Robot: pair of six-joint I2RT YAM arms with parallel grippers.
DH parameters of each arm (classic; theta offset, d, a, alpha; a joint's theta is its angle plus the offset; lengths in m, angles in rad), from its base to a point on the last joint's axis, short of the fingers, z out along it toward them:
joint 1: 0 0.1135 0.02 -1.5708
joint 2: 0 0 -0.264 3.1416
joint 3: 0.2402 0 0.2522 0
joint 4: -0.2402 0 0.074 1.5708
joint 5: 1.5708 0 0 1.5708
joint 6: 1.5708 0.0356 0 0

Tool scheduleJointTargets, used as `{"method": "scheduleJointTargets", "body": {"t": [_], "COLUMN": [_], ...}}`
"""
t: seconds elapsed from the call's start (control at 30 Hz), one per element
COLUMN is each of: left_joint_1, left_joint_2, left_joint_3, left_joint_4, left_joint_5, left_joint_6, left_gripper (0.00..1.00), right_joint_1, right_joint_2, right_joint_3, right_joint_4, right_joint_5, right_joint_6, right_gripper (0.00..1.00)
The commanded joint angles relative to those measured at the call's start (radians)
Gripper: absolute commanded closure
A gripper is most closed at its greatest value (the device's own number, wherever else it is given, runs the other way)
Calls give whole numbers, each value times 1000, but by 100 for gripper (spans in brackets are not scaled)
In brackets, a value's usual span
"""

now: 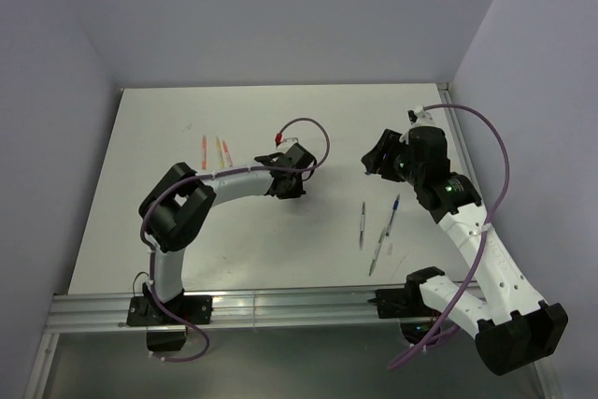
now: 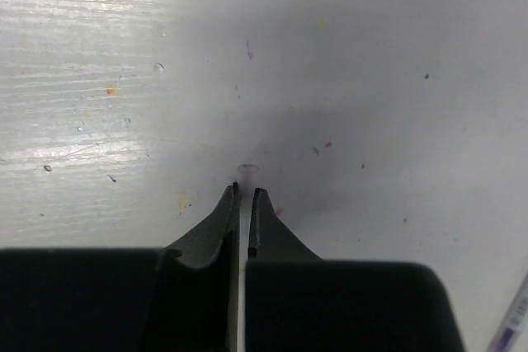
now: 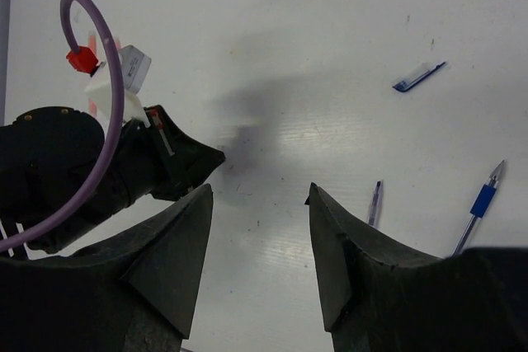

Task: Insert the pens into the pen caps
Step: Place the pen cap at the center of the board.

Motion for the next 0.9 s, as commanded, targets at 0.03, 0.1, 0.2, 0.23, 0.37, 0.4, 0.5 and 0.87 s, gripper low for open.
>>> {"method": "scheduleJointTargets", "body": {"t": [0.03,0.1,0.2,0.23,0.37,0.4,0.5,0.87], "left_joint_1": [-25,-39,-79,-88,-105,-105,-105,-91], "left_joint_2": [-35,-58,-78,-78,-89,-95,-124,-164], "left_joint_3": [-29,-30,-21,-10,-19,-24,-59,-137], "left_joint_4": [-107,-117,-123,-125,-102,-93,-42,148], "left_joint_5": [63,50,22,2,0,-3,20,200], "left_joint_6": [236,329,452,475,628,650,747,1010], "left_gripper": [100,98,94,93,92,91,87,87], "right_joint_1": [-5,-5,-5,-5,-5,-7,-5,-5], "right_joint_2": [-19,-22,-25,-31,-39,-40,-43,-58], "right_joint_3": [-10,-16,-22,-27,-39,-42,-51,-70], "right_joint_4": [51,65,84,88,122,128,142,176], "right_joint_5": [2,1,-6,-12,-22,-24,-26,-3], "right_joint_6": [-29,-29,-25,-23,-16,-16,-9,4], "right_gripper": [43,42,42,43,43,43,43,43]}}
